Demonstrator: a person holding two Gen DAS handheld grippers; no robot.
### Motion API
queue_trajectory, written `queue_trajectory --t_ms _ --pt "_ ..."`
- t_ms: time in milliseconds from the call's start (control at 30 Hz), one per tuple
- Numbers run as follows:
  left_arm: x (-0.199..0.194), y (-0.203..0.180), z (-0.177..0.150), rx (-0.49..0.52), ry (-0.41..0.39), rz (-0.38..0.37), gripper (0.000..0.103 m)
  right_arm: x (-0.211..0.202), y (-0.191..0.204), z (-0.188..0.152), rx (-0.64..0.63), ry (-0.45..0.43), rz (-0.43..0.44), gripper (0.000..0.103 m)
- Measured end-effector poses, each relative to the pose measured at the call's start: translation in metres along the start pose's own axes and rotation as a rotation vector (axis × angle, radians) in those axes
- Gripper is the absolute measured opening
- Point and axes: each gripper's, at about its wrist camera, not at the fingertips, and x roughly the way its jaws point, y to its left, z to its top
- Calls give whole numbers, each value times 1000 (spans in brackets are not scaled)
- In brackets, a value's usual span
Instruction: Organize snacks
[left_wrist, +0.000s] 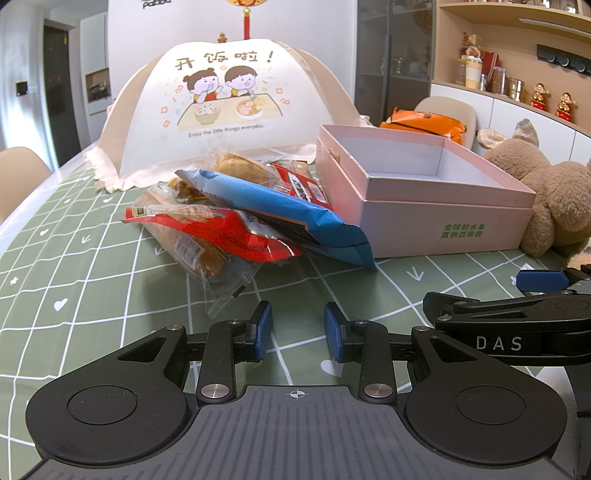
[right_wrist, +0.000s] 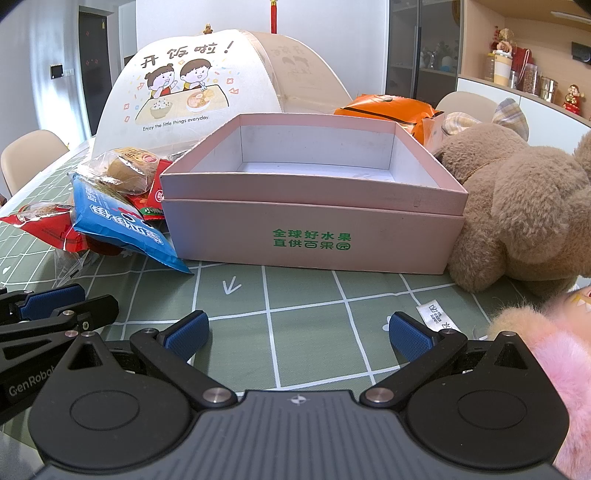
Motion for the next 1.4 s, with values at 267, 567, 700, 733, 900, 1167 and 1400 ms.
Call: queue_trajectory --t_ms 267,567,700,733,900,1167,1400 --pt "0 0 0 6 0 5 36 0 0 0 0 0 -1 103" --pt "0 0 0 1 0 1 35 0 0 0 0 1 -1 103" --pt "0 0 0 1 0 2 35 -2 4 3 0 1 -1 103" --pt "0 0 0 2 0 2 35 -3 5 4 0 1 -1 103" --pt "0 1 0 -4 1 -6 35 -6 12 14 -22 52 26 103" --pt "-41 40 22 -126 101 -58 37 -18 22 32 -55 242 50 103" --pt "-65 89 63 -197 24 -76 37 -19 44 58 -147 376 174 92"
